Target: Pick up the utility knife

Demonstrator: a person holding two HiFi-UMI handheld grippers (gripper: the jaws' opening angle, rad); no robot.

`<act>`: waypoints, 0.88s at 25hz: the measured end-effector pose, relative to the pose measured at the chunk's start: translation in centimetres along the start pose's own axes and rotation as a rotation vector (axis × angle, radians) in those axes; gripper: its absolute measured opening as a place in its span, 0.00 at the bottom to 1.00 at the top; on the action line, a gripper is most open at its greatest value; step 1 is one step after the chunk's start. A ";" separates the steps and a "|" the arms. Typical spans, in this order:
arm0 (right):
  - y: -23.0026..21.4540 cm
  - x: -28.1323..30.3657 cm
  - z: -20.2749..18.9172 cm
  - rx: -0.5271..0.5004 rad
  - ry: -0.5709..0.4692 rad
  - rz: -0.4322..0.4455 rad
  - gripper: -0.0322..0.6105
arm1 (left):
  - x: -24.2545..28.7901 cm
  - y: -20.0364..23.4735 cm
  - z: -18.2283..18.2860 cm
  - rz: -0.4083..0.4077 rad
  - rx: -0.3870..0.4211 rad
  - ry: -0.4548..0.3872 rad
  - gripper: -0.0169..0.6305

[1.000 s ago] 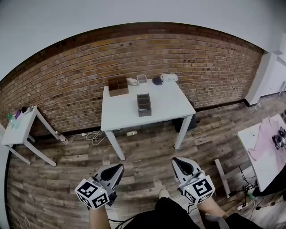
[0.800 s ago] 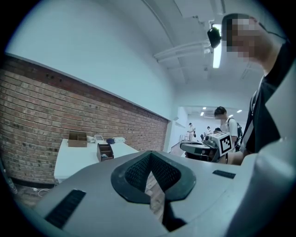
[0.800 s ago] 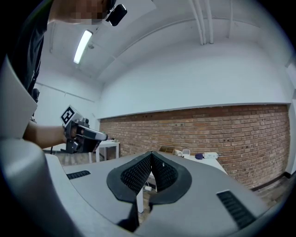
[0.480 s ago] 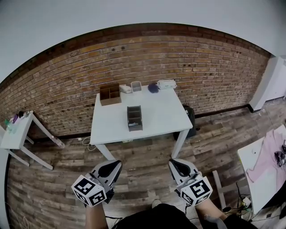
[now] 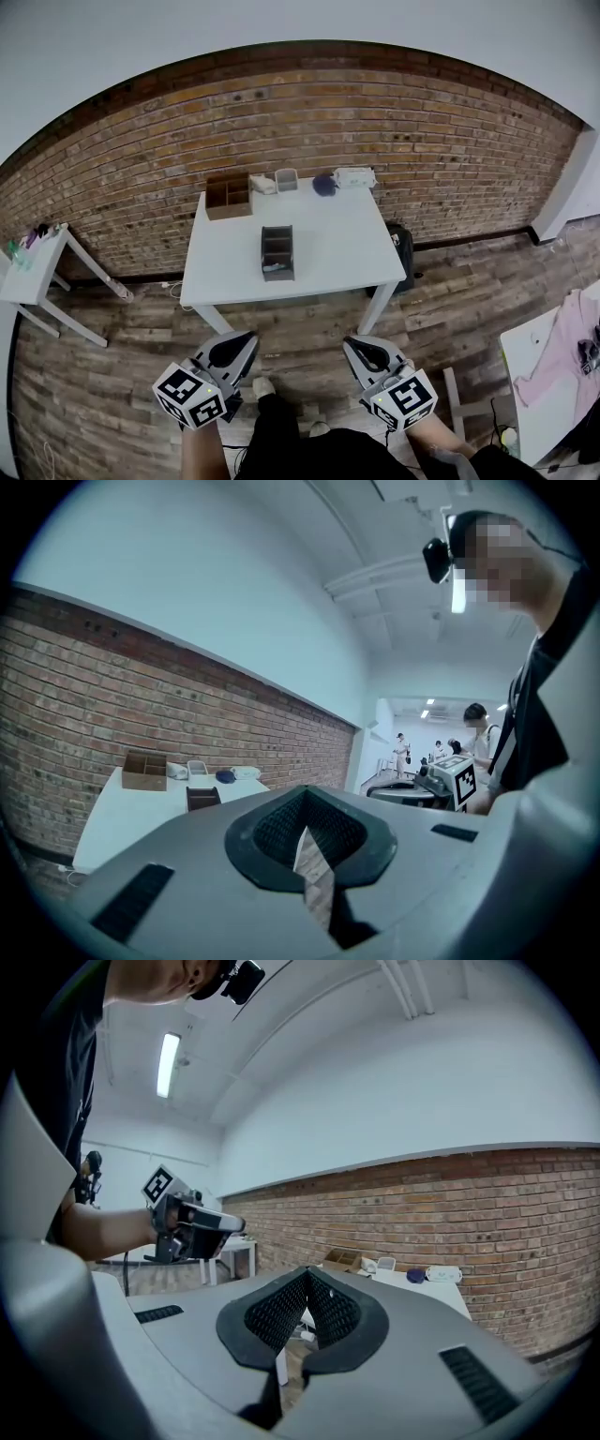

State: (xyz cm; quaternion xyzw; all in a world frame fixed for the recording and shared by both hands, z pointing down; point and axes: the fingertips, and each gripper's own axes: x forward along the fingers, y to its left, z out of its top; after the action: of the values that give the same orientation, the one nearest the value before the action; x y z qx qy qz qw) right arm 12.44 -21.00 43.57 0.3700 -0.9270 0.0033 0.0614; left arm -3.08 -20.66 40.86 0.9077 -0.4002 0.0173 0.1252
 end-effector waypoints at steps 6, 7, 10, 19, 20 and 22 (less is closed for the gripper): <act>-1.8 2.1 -0.5 -0.017 0.011 0.016 0.05 | 1.4 2.1 0.1 0.005 0.010 -0.006 0.02; -2.1 2.5 -0.2 -0.015 0.011 0.015 0.05 | 1.6 2.7 0.3 0.010 0.003 -0.009 0.02; -2.7 3.3 0.1 -0.049 0.029 0.032 0.05 | 2.3 4.0 0.6 0.025 -0.012 -0.018 0.02; -3.8 6.3 0.3 -0.089 0.032 0.138 0.05 | 4.6 7.2 -0.3 0.031 -0.030 0.009 0.02; -3.7 6.8 0.2 -0.092 0.035 0.144 0.05 | 4.8 7.6 -0.3 0.030 -0.028 0.014 0.02; -3.7 7.7 0.2 -0.089 0.033 0.154 0.05 | 5.2 8.6 -0.5 0.027 -0.022 0.033 0.02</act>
State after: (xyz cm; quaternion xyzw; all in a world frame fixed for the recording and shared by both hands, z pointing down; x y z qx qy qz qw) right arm 9.42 -29.02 44.15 0.2944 -0.9508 -0.0271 0.0923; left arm -5.79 -29.85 43.81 0.9004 -0.4104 0.0297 0.1414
